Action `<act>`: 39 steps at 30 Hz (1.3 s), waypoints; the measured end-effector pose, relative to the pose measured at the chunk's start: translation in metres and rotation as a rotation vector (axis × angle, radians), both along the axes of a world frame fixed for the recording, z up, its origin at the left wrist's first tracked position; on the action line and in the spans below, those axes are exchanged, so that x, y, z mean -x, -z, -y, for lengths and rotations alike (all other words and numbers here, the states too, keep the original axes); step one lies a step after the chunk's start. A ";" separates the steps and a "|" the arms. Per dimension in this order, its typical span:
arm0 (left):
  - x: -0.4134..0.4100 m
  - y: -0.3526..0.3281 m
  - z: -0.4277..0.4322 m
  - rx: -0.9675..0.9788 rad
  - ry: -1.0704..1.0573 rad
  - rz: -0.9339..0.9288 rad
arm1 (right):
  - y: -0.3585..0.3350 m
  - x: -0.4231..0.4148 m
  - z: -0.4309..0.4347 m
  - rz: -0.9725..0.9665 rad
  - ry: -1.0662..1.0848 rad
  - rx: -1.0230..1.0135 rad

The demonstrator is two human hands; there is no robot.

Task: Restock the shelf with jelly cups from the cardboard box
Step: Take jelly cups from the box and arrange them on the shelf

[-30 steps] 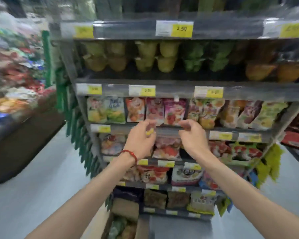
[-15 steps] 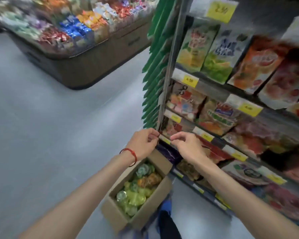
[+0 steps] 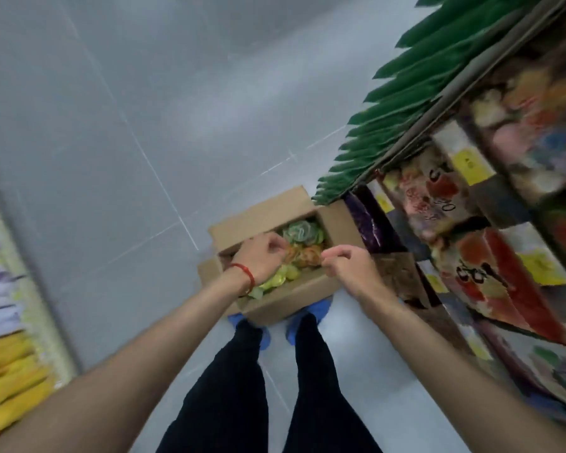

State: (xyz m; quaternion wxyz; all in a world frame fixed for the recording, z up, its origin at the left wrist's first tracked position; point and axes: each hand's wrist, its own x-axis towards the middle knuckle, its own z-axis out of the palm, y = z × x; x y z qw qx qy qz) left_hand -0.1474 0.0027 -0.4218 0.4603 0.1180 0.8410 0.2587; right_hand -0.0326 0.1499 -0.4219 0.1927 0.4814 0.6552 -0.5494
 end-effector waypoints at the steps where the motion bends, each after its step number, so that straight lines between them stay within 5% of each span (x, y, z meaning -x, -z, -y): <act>1: -0.001 0.016 0.004 0.029 -0.013 0.011 | 0.017 -0.001 0.001 0.014 0.005 0.016; 13: -0.005 0.279 0.018 0.239 0.012 0.016 | 0.283 -0.015 -0.012 0.131 0.010 -0.006; 23: -0.014 0.473 -0.015 0.271 -0.081 0.021 | 0.467 -0.008 -0.025 0.211 -0.208 -0.109; 31: -0.022 0.549 -0.037 0.382 -0.041 0.011 | 0.544 -0.005 -0.034 0.226 -0.288 -0.186; 39: -0.023 0.537 -0.030 0.341 -0.123 0.003 | 0.555 0.000 -0.048 0.307 -0.335 -0.109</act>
